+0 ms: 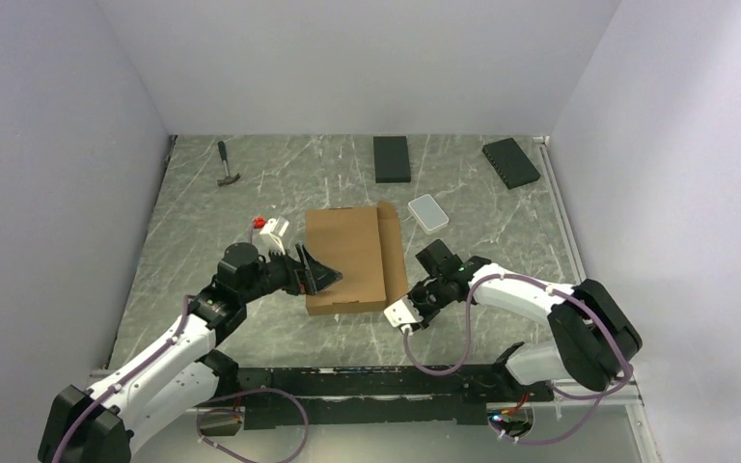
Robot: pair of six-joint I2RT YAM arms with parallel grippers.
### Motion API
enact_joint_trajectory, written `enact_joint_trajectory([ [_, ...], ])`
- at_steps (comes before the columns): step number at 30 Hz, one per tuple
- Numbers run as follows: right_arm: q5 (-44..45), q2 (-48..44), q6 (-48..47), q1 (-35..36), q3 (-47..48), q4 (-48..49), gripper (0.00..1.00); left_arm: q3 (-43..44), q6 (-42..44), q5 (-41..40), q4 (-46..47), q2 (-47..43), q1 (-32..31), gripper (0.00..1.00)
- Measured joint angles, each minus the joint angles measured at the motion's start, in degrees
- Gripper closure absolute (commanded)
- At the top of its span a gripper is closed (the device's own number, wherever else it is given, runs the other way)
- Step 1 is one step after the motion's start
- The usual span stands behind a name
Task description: Fold the paper box
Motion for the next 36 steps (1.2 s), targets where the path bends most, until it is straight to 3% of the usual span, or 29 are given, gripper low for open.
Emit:
enact_joint_trajectory([
  [11,2.1,1.2,6.4,1.6,0.3,2.0,1.00,-0.1,1.2,-1.8,-2.3,1.0,0.0,0.01],
  [22,1.9,2.7,18.8,1.0,3.7,3.7,1.00,4.1,4.9,-7.7,-10.4,9.4,-0.3,0.03],
  [36,1.7,6.5,31.4,-0.5,8.7,3.4,1.00,7.5,7.6,-10.2,-11.6,14.6,-0.6,0.14],
])
